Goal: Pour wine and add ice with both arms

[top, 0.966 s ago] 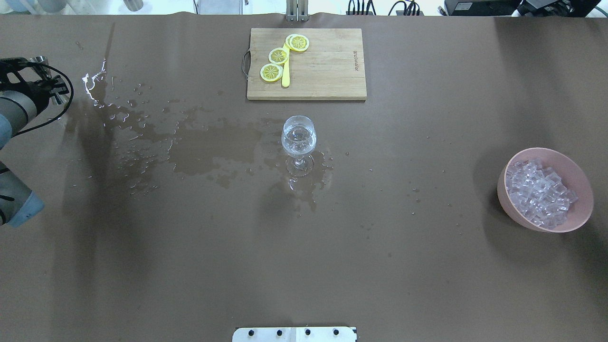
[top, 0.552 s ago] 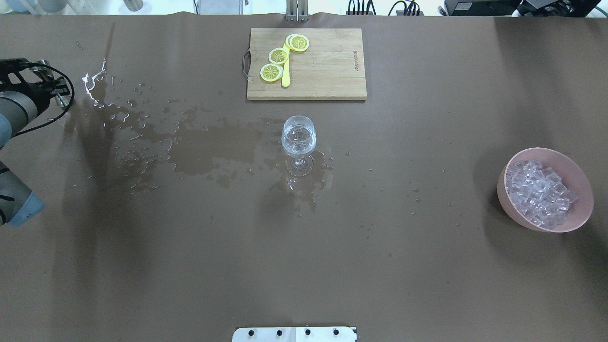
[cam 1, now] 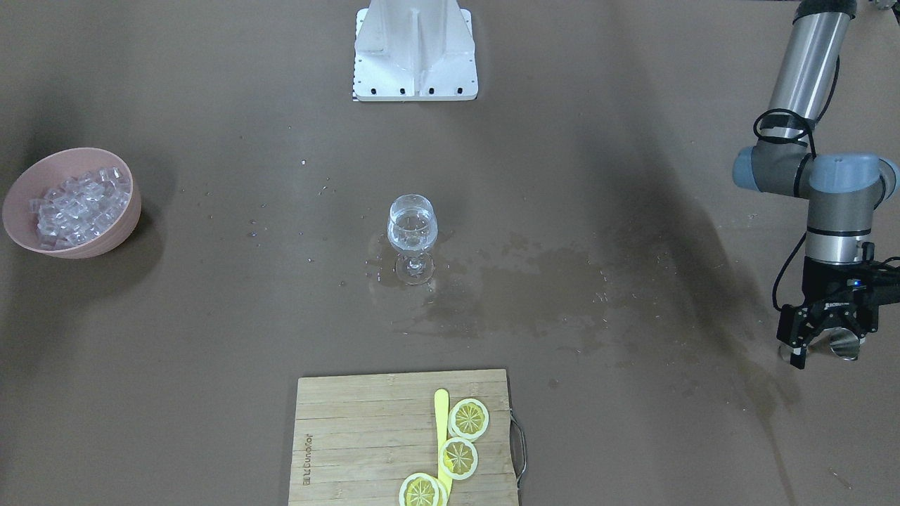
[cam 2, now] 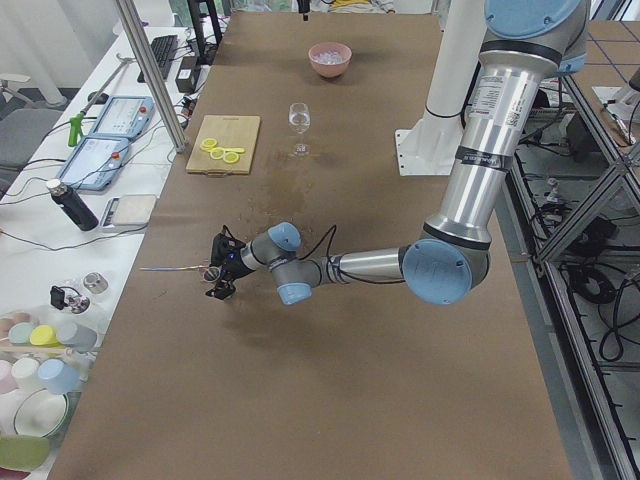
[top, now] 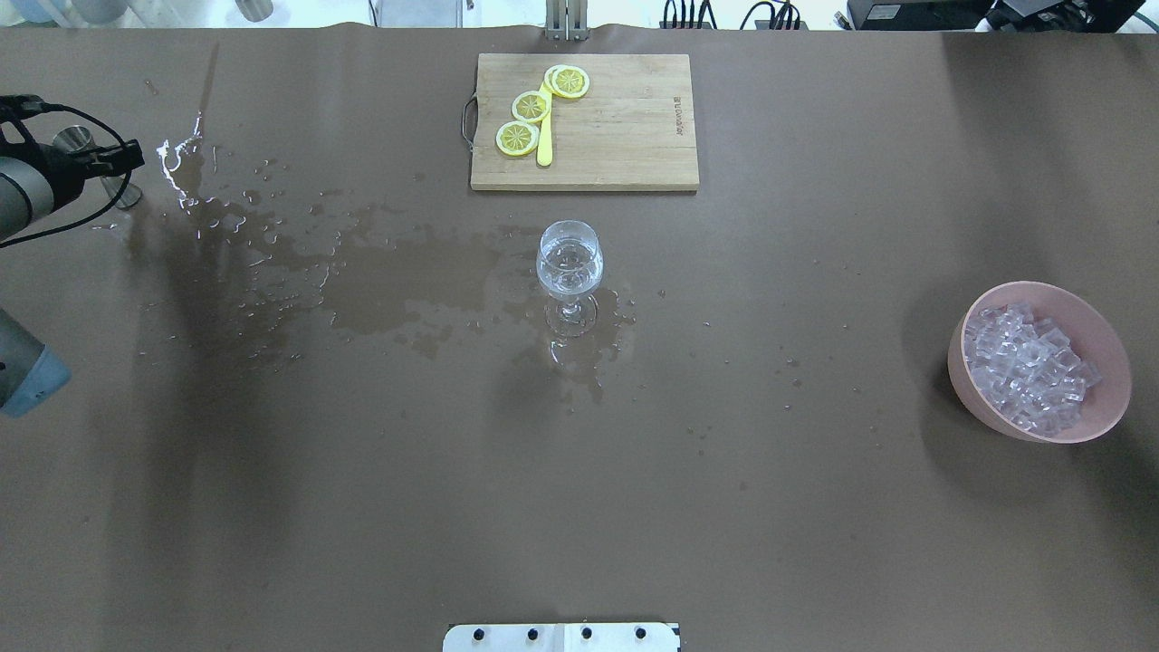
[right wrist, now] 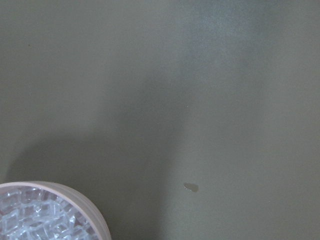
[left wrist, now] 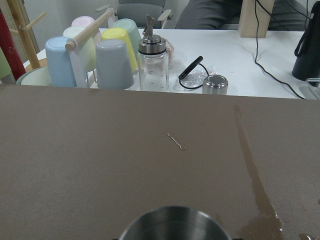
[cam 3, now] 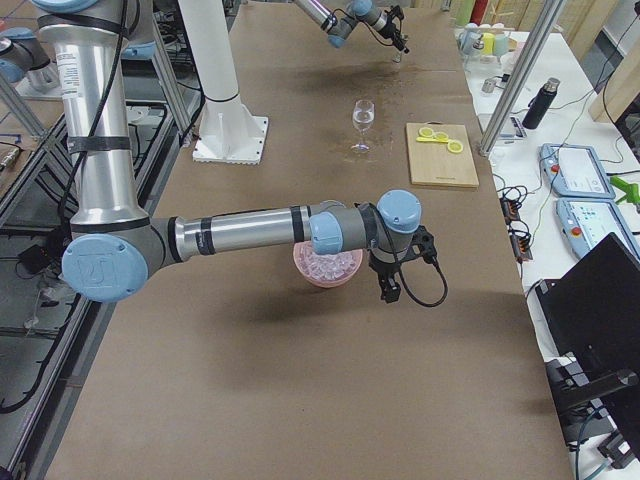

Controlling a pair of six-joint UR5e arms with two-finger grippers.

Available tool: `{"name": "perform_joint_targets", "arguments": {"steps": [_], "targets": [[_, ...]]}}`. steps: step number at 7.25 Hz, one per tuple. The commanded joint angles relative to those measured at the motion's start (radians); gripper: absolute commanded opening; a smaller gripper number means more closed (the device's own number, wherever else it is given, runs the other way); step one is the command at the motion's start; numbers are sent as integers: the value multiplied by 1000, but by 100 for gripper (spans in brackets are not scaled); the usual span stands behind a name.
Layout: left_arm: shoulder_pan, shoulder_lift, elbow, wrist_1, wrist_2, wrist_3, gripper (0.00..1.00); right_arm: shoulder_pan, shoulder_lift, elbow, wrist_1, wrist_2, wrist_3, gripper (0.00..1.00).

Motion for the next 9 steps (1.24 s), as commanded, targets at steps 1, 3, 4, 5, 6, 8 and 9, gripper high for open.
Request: {"name": "perform_joint_targets", "arguments": {"steps": [1, 3, 4, 5, 6, 8, 9], "targets": [[-6, 74, -100, 3, -39, 15, 98, -4, 3, 0, 1, 0, 8, 100], [-39, 153, -200, 9, -210, 16, 98, -22, 14, 29, 3, 2, 92, 100], [-71, 161, -204, 15, -287, 16, 98, -45, 12, 57, 33, 2, 171, 100], [-128, 167, -202, 23, -391, 18, 98, -108, 6, 57, 150, -15, 324, 100], [-210, 169, -207, 82, -512, 27, 98, -187, -1, 59, 293, -90, 499, 100], [-291, 172, -218, 100, -635, 77, 98, -271, -88, 109, 392, -126, 571, 100], [-293, 172, -218, 100, -634, 77, 98, -282, -154, 193, 385, -123, 603, 100]]}}
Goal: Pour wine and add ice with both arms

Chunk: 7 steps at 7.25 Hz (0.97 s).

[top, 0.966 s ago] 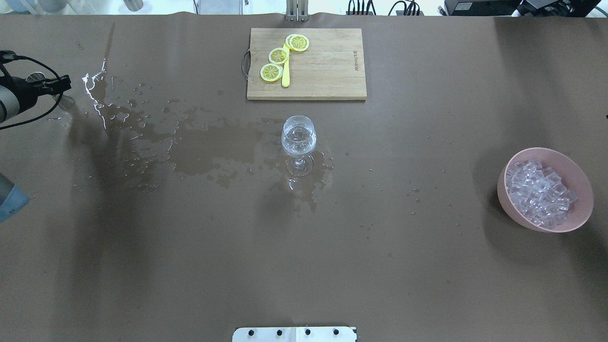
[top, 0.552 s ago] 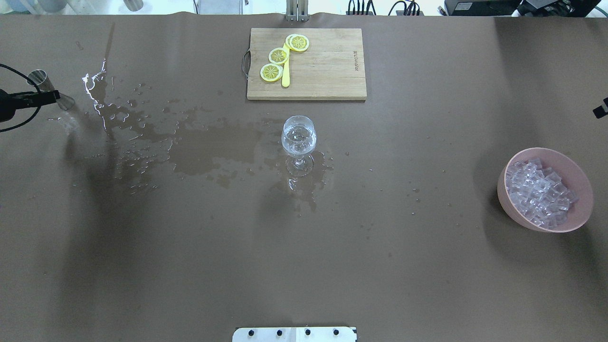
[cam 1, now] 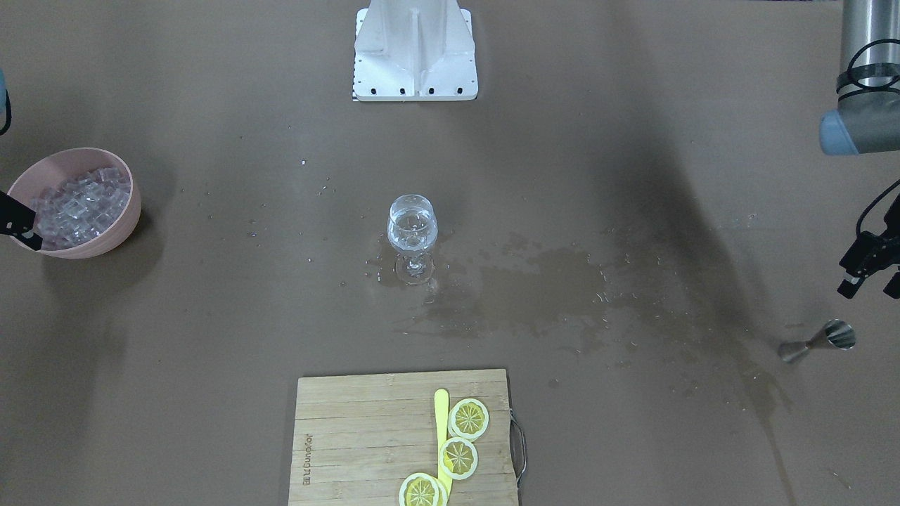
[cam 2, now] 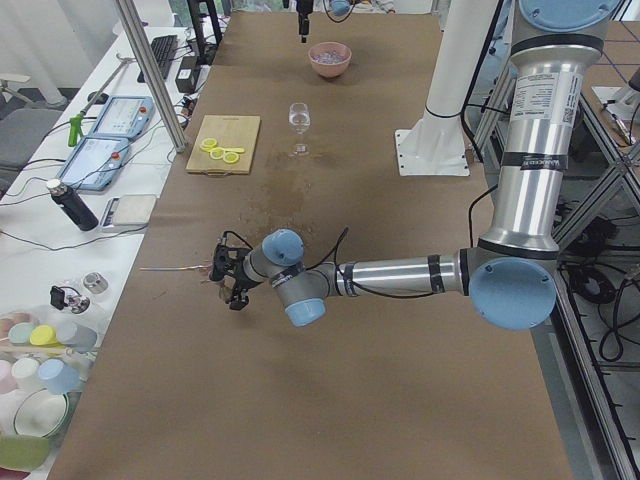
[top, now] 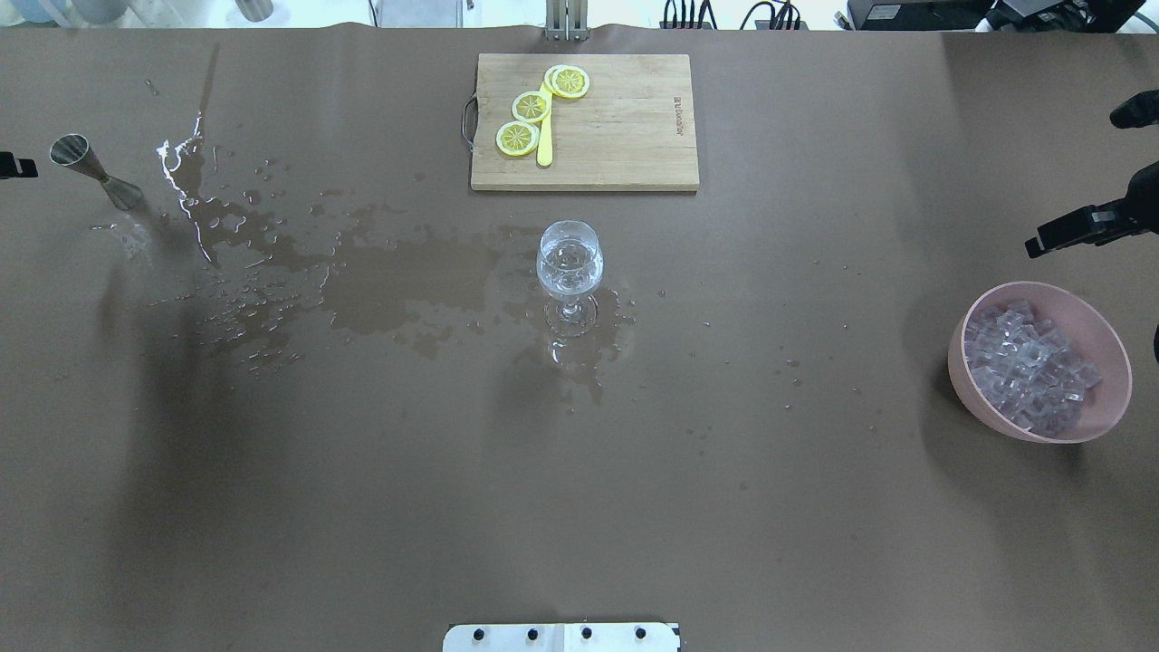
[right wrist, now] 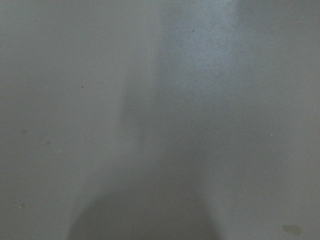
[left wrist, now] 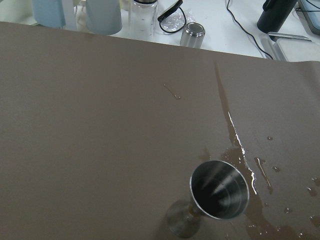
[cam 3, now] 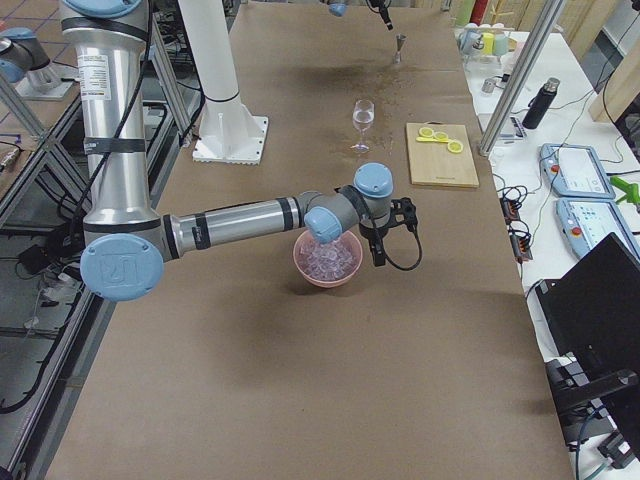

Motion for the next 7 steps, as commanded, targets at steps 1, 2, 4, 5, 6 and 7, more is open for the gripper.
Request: {"name": "perform_joint_targets", "arguments": {"steps": [1, 2, 4, 5, 6, 7], "targets": [[-16, 1, 0, 6, -26, 6, 98, -52, -129, 125, 19, -3, 142, 100], [-16, 2, -1, 4, -26, 6, 98, -69, -164, 138, 22, 0, 216, 98], [-18, 2, -1, 4, -23, 8, 98, -112, -162, 131, 24, -11, 310, 93], [-18, 2, -1, 4, -20, 8, 98, -136, -151, 117, 24, -12, 354, 89], [-18, 4, -1, 3, -16, 8, 98, -165, -139, 114, 25, -24, 400, 85], [-18, 8, -3, 3, -13, 8, 98, -169, -131, 83, 27, -29, 399, 81]]}}
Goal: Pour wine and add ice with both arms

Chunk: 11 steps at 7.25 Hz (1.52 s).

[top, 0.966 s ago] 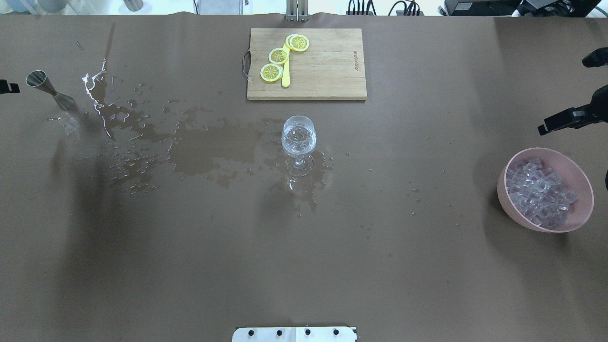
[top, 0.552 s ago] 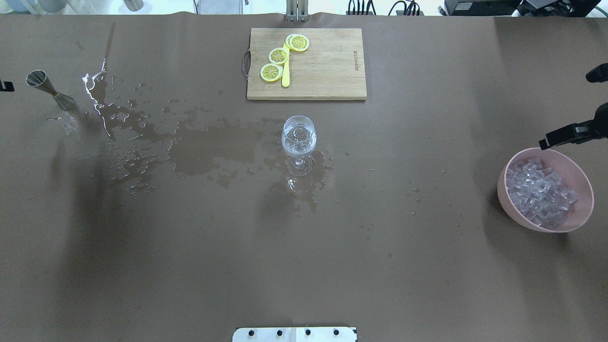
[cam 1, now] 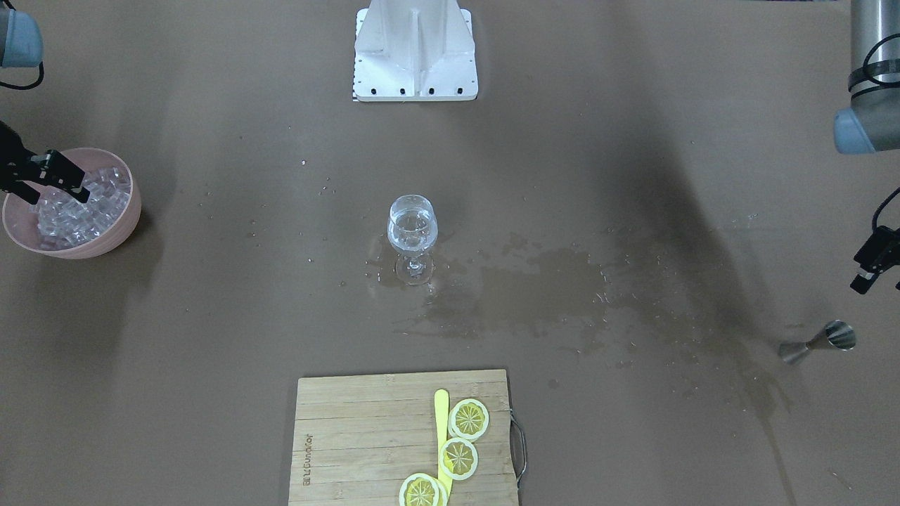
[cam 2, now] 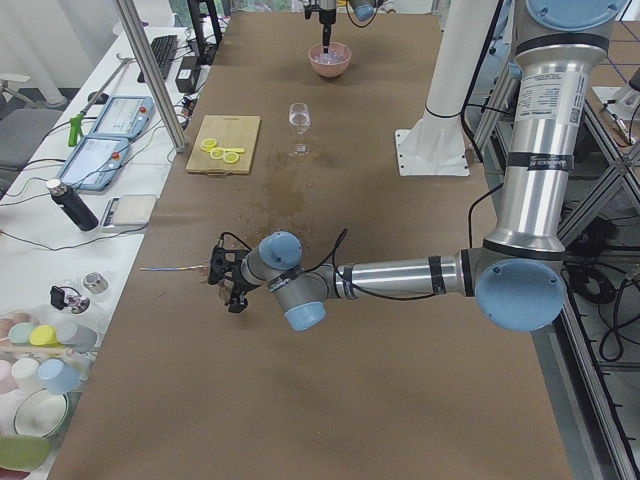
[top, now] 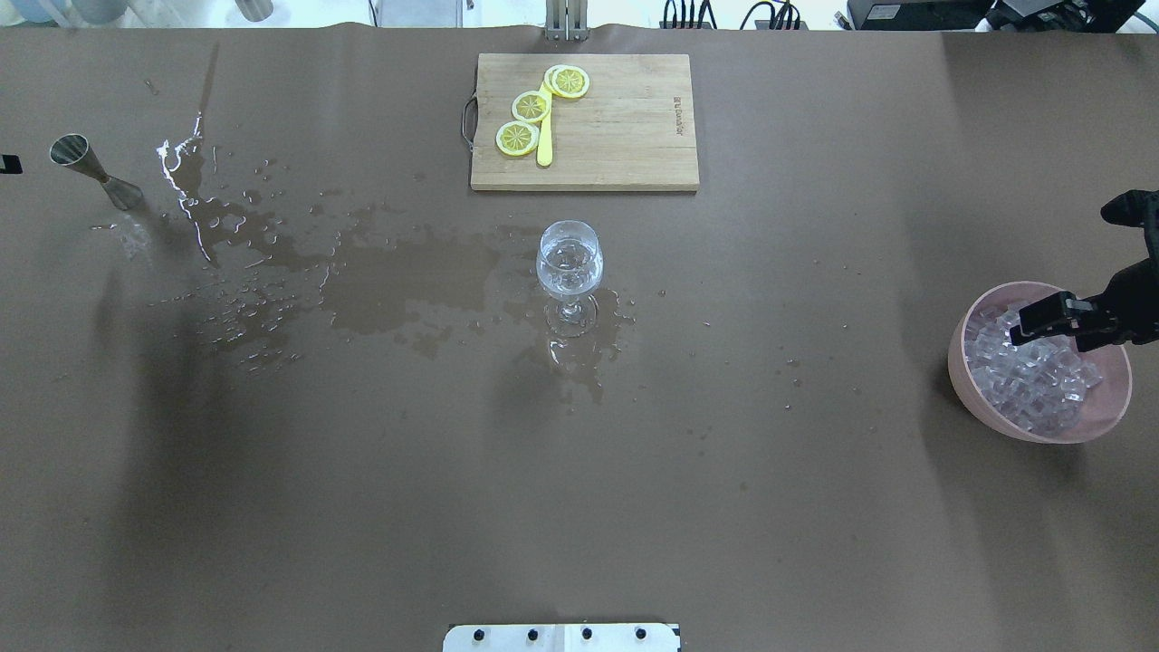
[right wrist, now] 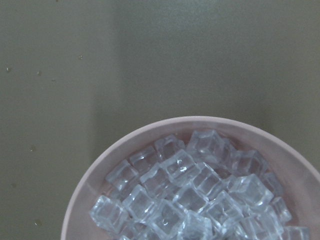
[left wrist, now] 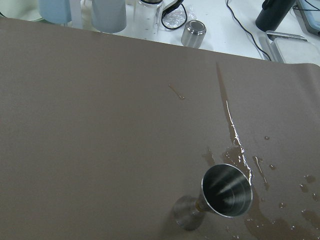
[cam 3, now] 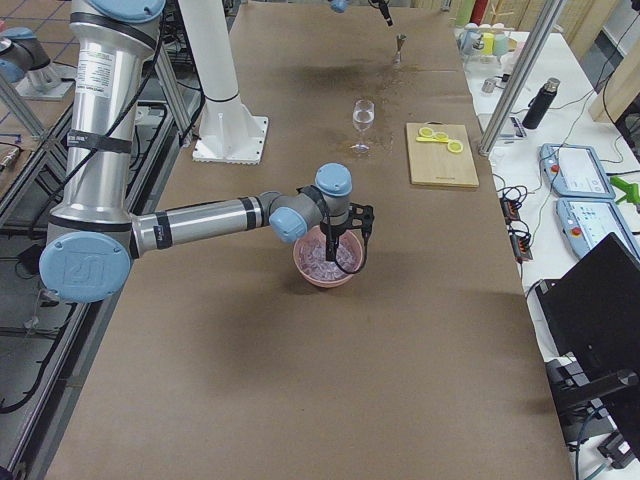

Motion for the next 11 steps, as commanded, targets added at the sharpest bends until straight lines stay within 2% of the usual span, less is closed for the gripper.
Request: {"name": "perform_joint_targets", "arguments": {"steps": [1, 2, 3, 4, 6, 8, 9, 11], "targets": [[0, 5, -1, -1, 4, 2, 98, -19, 23, -38, 2, -19, 17, 75], [0, 5, -1, -1, 4, 0, 98, -19, 28, -49, 2, -29, 15, 68], [0, 5, -1, -1, 4, 2, 98, -19, 26, -48, 2, -28, 23, 39], [-2, 4, -1, -1, 4, 0, 98, -19, 28, -49, 2, -20, 21, 2], [1, 2, 2, 1, 4, 0, 98, -18, 16, -48, 2, -14, 21, 0], [1, 4, 2, -1, 4, 0, 98, -18, 60, -22, -15, 12, 23, 0], [1, 4, 2, -1, 2, 0, 98, -5, 125, -3, -80, 19, 24, 0], [1, 5, 2, -4, 1, -1, 98, 16, 367, 46, -397, 18, 24, 0]]}}
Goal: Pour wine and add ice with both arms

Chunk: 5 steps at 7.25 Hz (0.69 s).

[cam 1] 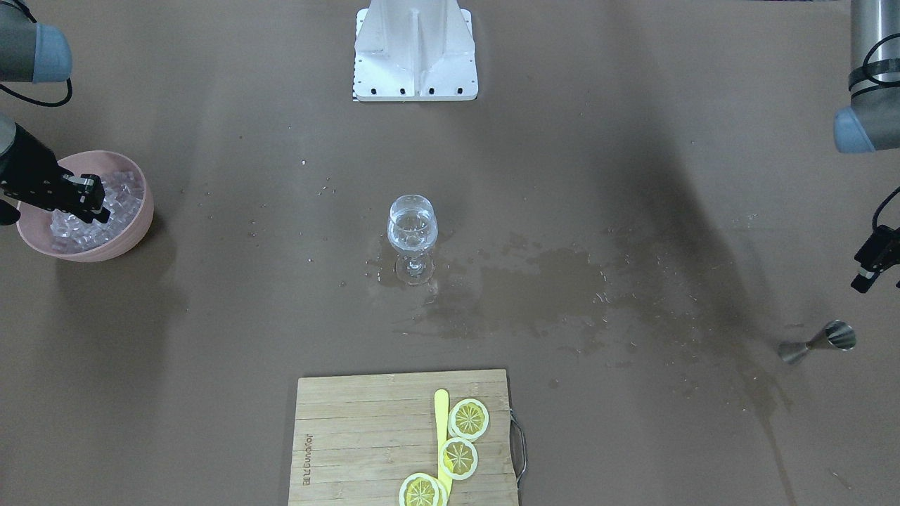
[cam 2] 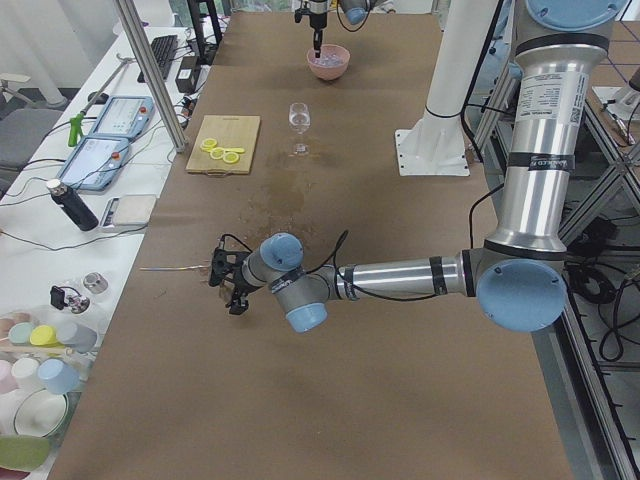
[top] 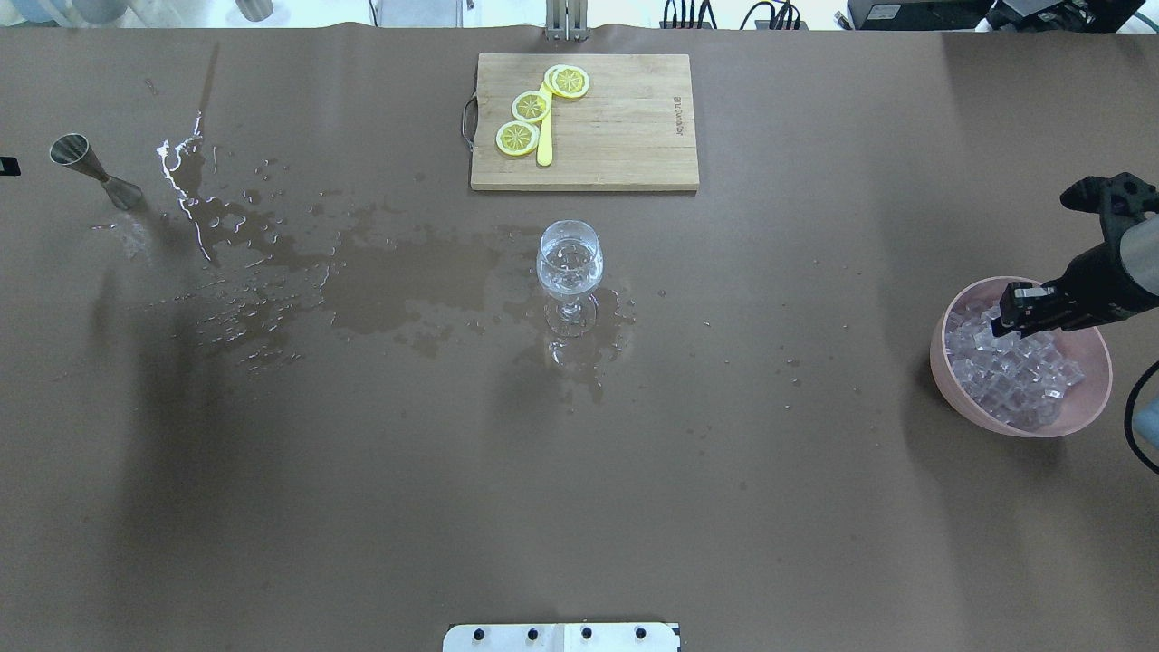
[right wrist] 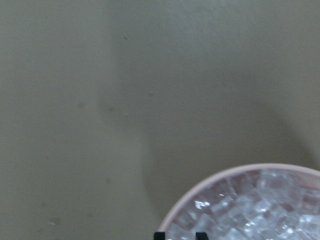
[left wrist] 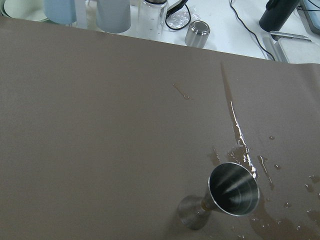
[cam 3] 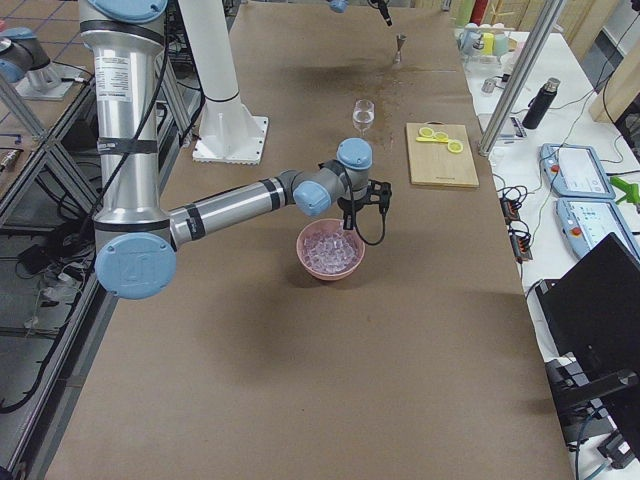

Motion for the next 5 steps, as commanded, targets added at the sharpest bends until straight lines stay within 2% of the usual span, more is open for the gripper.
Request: {"name": "perform_joint_targets", "arguments": {"steps": [1, 2, 5], "targets": [[0, 1, 5, -2, -1, -1, 98, 10, 286, 31, -336, -8, 6, 0], [0, 1, 10, -3, -1, -1, 98, -2, 380, 29, -398, -12, 82, 0], [3, 1, 25, 3, 2, -6, 98, -174, 617, 0, -396, -76, 484, 0]]}}
